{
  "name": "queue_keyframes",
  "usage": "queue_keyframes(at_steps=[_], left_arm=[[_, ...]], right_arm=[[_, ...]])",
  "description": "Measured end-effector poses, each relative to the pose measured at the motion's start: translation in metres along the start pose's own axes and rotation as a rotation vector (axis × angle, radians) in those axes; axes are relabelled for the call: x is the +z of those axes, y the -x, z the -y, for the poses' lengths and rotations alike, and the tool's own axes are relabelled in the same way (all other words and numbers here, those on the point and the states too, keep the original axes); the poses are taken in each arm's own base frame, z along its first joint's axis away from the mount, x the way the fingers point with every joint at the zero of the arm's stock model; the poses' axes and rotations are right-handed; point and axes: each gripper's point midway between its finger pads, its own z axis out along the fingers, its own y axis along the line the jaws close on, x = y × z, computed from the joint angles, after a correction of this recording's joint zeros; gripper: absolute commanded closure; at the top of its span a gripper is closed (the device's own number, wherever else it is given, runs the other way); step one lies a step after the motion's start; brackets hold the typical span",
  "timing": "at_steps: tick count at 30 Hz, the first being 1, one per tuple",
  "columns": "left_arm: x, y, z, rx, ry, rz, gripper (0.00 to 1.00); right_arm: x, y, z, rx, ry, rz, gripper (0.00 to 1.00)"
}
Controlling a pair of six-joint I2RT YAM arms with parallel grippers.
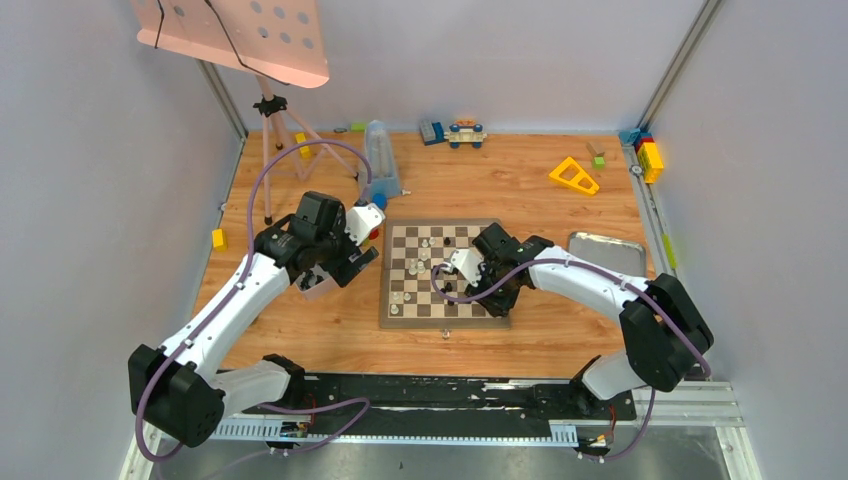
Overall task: Set up the chess pieces on the board
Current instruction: Place the chess piece on the chessboard.
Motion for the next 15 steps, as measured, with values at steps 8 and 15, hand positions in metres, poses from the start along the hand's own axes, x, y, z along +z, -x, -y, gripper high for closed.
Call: queue_keyframes(at_steps=[8,15], left_arm=[[0.000,-0.001,0.000,0.002,0.004,-0.003,0.01],[-0.002,-0.001,-0.002,0.009,0.014,0.002,0.01]], right_arm=[[-0.001,0.000,0.000,0.010,-0.006,-0.001,0.35],[-0.023,0.021,0.005,0.003,-0.031,0.068,0.31]])
